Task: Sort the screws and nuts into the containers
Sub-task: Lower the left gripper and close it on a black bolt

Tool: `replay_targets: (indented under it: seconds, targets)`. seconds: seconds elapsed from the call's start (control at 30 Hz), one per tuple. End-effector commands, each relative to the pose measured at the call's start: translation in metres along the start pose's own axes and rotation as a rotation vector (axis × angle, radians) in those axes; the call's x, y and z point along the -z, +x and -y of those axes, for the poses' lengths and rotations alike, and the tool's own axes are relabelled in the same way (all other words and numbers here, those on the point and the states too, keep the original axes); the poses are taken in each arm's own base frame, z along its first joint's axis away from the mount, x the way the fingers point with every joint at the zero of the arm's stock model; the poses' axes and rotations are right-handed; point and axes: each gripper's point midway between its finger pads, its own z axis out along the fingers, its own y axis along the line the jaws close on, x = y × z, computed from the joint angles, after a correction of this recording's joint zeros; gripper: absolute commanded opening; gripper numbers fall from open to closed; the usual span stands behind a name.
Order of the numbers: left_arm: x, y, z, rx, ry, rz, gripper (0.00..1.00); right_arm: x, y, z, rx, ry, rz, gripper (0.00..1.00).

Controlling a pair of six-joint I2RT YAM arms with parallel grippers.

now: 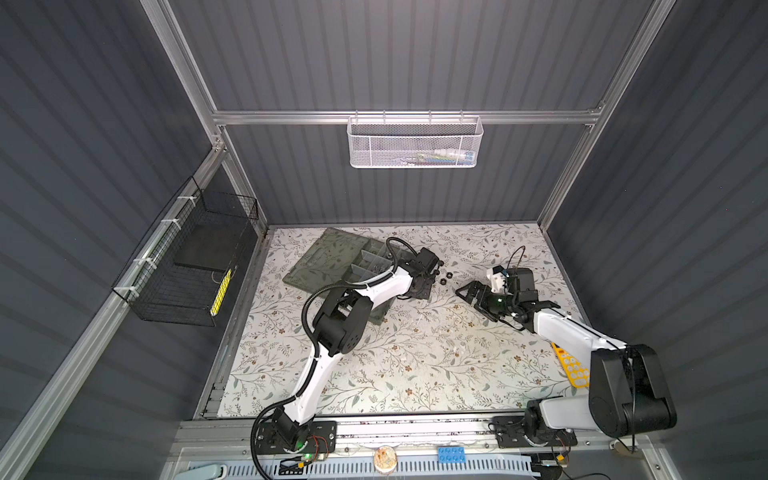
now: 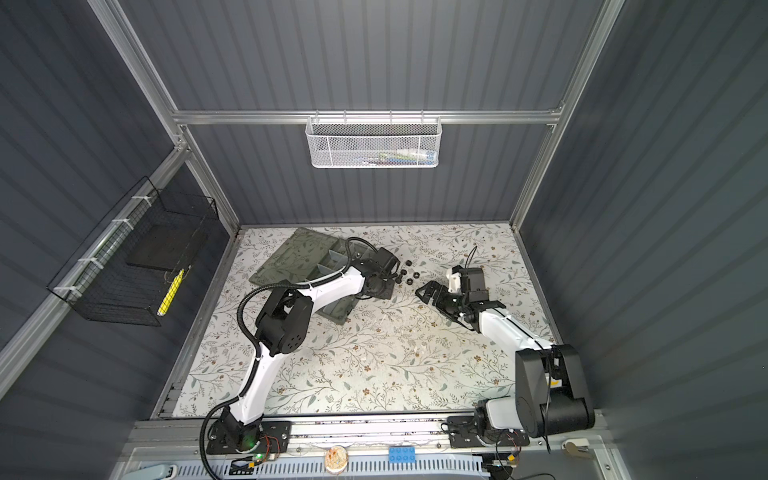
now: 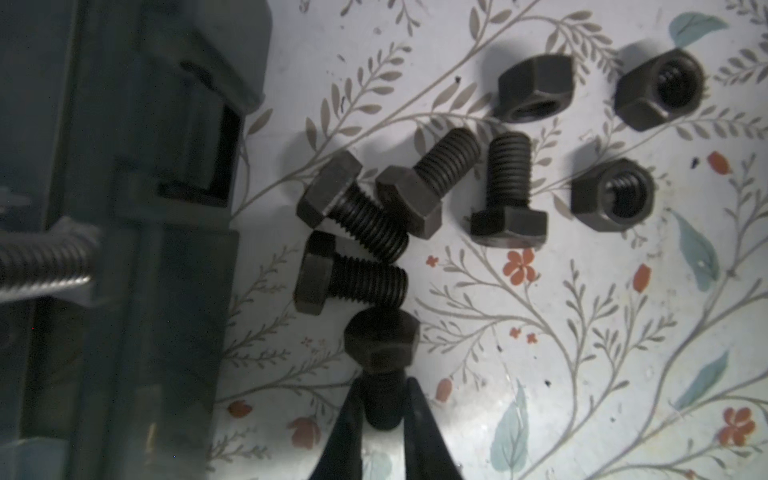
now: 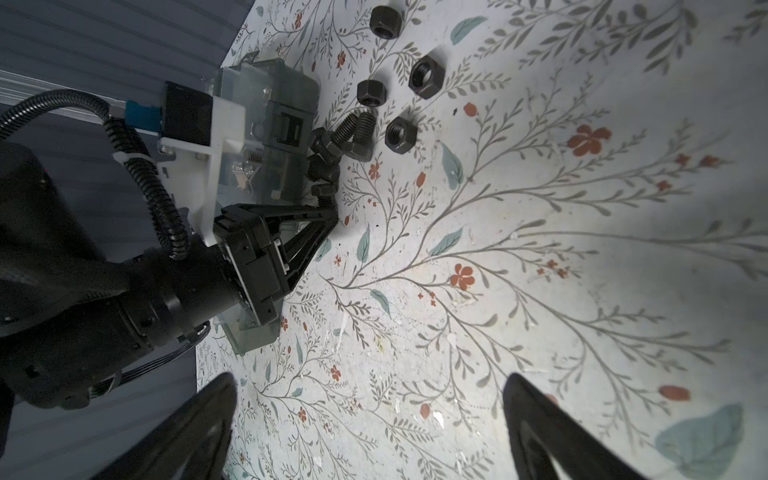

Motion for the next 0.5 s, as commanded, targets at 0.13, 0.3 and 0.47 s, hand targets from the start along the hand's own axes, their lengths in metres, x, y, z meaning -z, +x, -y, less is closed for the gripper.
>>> replay_targets:
  seconds: [0.13,0.3,0.47]
  targets:
    - [-0.002,0.018,-0.01,-0.071,-0.081,-0.059,0.11,-0.004,0.004,0.002,-0.013,-0.013,-0.015,0.99]
    - [0.012,0.015,-0.004,-0.061,-0.037,-0.042,0.1,-0.004,0.004,0.001,-0.009,-0.017,-0.016,0.99]
    - [0.034,0.008,0.006,-0.038,0.038,-0.011,0.1,-0.001,0.003,-0.001,0.0,-0.021,-0.01,0.99]
